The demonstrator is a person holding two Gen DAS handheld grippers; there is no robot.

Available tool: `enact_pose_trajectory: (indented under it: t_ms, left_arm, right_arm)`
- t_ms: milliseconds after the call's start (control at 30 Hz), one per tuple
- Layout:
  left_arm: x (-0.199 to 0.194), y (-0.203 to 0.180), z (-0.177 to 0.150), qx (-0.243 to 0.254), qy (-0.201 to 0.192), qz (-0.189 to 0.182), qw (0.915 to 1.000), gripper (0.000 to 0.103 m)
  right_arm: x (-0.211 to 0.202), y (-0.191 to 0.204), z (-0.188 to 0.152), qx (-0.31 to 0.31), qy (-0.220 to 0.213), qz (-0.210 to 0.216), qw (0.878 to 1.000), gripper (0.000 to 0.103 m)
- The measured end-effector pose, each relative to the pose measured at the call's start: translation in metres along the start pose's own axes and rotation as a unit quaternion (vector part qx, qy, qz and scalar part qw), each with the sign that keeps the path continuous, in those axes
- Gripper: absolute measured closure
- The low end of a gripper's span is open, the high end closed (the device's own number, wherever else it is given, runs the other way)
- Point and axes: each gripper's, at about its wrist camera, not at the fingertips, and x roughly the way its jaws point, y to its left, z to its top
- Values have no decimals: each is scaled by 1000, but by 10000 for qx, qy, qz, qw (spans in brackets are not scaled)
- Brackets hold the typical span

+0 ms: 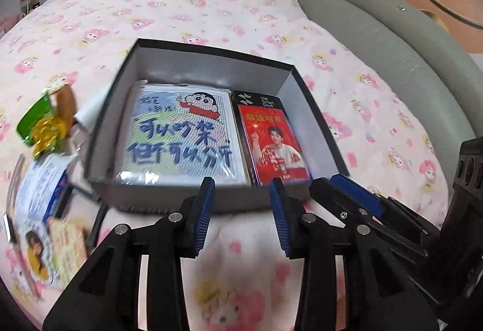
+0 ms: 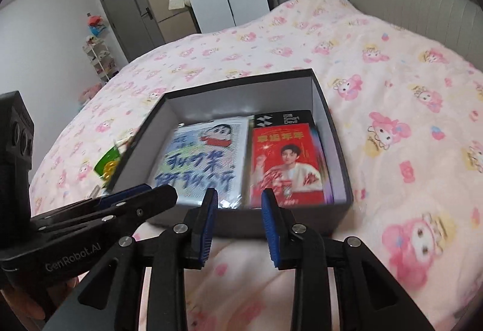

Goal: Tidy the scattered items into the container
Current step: 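Withdraw the left gripper from the box back to the scattered items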

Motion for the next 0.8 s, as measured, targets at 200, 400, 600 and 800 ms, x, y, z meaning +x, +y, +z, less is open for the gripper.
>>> enact_pose_trajectory:
  t_ms: [200, 400, 600, 800]
  left_arm:
    - [-45, 3, -26, 236, -173, 143, 9995, 65]
    - [-81, 13, -53, 350, -318, 154, 9988, 65]
    - [-99, 21, -69, 273, -372, 116, 9989, 65]
    - [-115, 30, -80, 272, -464, 160, 9984, 65]
  right_arm:
    - [-29, 29, -21, -14, -44, 104, 9999, 77]
    - [-46, 57, -40, -243, 17, 172, 9996, 77]
    - [-61, 77, -52, -315, -22, 185, 9993, 77]
    - [-68, 94, -63, -418, -95, 248, 9988, 77]
